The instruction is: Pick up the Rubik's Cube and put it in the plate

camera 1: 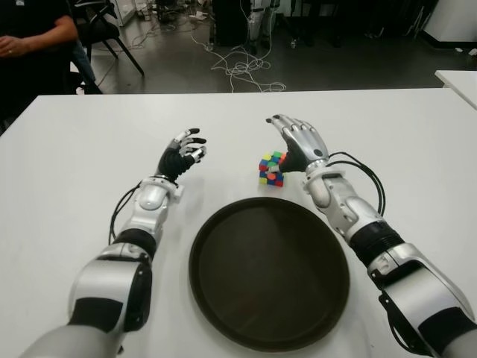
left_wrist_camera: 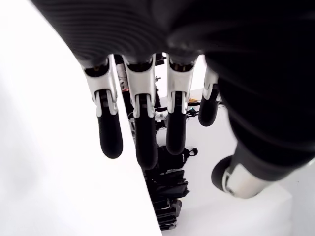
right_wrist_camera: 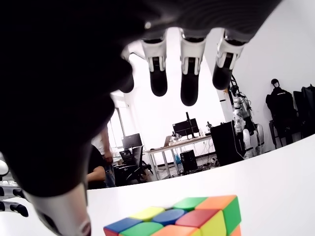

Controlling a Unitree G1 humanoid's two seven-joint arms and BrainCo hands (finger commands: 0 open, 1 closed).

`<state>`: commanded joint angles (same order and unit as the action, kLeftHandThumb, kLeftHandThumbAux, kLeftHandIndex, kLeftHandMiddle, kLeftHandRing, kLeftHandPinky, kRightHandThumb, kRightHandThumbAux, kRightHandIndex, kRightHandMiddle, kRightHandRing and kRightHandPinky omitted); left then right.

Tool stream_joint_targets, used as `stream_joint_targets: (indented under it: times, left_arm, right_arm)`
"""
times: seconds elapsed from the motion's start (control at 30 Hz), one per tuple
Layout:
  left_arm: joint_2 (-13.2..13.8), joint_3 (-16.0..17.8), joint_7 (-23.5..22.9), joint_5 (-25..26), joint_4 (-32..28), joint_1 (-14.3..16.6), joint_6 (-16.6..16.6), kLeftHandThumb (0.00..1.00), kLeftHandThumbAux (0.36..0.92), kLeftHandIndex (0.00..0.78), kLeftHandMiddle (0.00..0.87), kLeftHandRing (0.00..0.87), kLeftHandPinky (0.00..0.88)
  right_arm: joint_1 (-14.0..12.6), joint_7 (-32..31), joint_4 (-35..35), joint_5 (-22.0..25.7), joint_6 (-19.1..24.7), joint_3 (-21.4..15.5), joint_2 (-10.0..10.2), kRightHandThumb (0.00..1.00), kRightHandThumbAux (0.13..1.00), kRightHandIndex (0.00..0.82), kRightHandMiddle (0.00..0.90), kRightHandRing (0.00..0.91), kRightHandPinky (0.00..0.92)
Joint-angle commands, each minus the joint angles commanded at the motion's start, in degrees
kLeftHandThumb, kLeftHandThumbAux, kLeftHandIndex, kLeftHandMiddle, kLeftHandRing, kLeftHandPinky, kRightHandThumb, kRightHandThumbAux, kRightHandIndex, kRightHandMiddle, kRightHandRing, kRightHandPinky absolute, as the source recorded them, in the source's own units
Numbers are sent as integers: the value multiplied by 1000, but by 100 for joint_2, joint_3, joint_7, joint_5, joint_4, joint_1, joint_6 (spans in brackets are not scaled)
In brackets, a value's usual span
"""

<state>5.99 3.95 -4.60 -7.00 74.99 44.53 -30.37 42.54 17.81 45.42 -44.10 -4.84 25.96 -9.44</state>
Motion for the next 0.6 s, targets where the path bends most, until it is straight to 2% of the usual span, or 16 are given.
stream_joint_targets:
  times: [0.33, 0.6]
  left_arm:
    - [-7, -16, 122, -54, -10, -18, -47, 308, 666, 172, 271, 320, 375]
    - [4, -76, 256, -143, 13, -14, 18, 303, 647, 173, 263, 314, 373]
  right_arm:
    - [216, -34, 244, 62, -59, 38, 58, 0, 810, 106, 142, 149, 133]
    - [434, -26, 599, 53, -49, 105, 154, 0, 845, 109, 143, 157, 139]
